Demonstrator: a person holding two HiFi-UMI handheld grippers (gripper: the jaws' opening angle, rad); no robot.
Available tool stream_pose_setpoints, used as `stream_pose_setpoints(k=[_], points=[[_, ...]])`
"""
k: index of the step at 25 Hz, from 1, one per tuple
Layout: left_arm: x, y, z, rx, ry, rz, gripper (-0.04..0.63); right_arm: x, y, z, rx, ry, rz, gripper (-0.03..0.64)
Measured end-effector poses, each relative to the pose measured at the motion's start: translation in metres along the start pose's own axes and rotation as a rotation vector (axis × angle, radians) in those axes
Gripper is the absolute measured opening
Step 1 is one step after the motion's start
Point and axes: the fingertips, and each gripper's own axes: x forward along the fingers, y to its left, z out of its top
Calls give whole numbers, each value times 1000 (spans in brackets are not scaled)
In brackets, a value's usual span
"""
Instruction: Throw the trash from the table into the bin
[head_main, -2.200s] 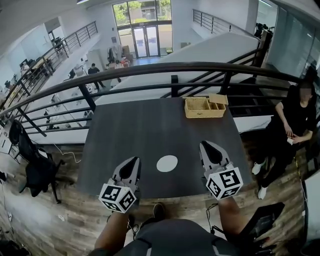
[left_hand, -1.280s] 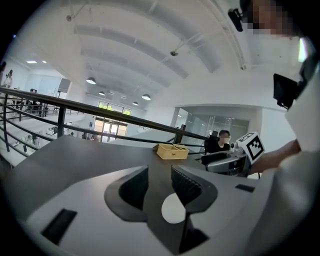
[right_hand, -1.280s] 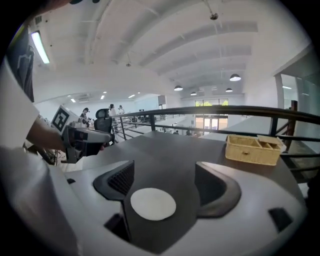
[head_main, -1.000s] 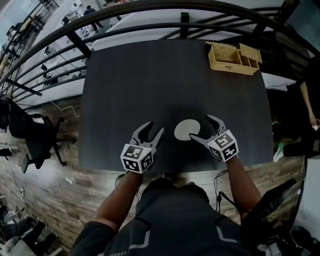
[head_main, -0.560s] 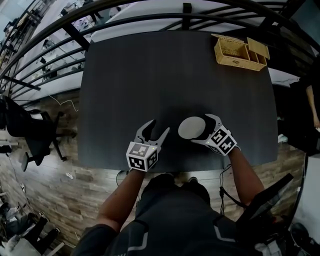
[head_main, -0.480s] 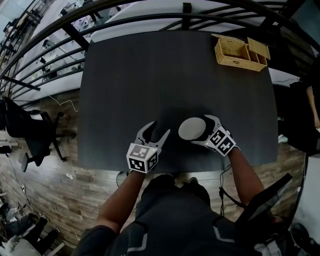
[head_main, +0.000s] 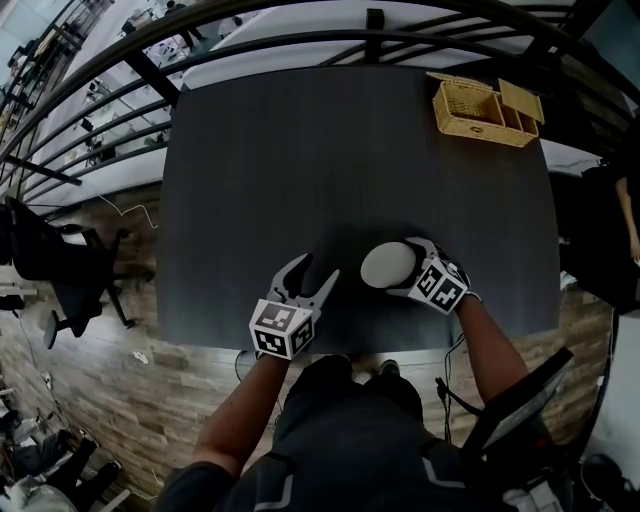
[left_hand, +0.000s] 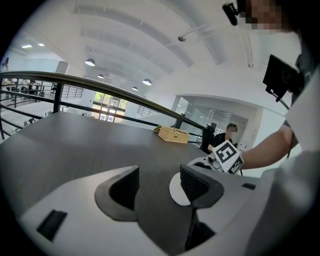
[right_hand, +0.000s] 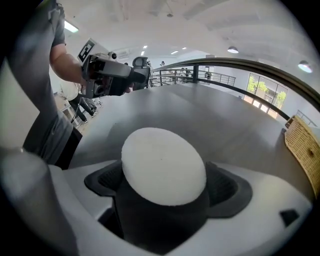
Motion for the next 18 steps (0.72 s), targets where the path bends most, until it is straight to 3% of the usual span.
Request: stream_pose_setpoints(k=[6,12,18], points=[[-9,3,3,7,-17,6,245,-2,1,1,18,-11,-29,505],[-19,5,14,2,-61,26,245,-20,-8,12,147,-133,-108,500],[-29,-18,33,-25,-135,-4,244,-61,-5,30,242,-263,-164,499]])
